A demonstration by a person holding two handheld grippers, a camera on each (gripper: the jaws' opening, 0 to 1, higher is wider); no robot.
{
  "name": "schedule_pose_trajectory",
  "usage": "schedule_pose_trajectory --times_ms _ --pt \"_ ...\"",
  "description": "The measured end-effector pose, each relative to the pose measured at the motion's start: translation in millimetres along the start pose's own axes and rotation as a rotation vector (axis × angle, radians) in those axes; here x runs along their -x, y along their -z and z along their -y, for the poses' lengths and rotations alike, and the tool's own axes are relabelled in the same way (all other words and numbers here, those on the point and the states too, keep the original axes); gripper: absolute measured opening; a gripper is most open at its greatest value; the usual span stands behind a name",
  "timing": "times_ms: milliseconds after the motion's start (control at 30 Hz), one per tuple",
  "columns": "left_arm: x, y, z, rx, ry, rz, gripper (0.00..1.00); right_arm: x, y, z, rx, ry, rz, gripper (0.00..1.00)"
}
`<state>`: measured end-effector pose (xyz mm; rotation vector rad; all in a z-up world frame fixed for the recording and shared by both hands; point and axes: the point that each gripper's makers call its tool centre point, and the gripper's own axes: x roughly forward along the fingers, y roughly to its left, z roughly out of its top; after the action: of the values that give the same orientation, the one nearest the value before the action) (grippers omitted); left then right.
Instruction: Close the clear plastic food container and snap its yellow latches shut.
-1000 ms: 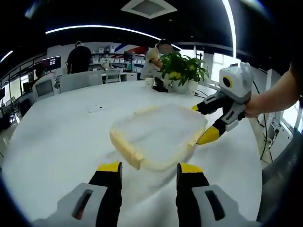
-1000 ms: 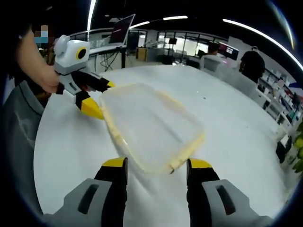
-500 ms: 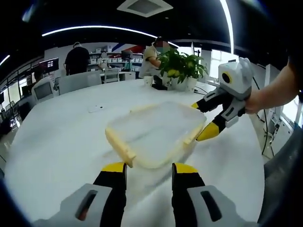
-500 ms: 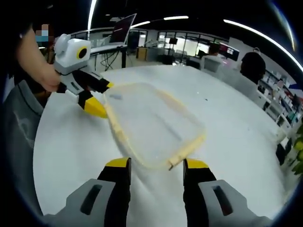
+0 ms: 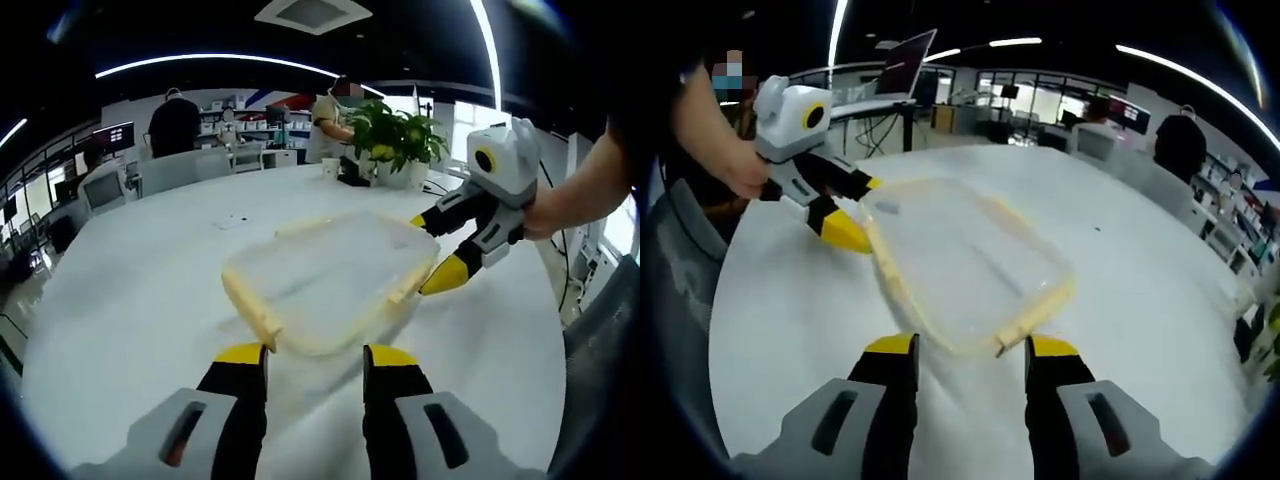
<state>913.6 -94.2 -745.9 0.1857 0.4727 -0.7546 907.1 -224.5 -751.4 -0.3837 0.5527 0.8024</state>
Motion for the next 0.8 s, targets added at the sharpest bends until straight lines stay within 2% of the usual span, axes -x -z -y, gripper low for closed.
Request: schedule_pose_trajectory --times_ms 300,800 --pt "19.3 10.6 -19.4 -0.005 -0.024 -0.013 0.31 -13.8 -14.2 -20.9 0.006 -0.018 0.005 0.38" --pt "40.4 21.2 -33.4 0.010 -0.071 -0.023 0.31 -31.7 -26.1 -41.3 0.022 -0.044 -0.002 0.36"
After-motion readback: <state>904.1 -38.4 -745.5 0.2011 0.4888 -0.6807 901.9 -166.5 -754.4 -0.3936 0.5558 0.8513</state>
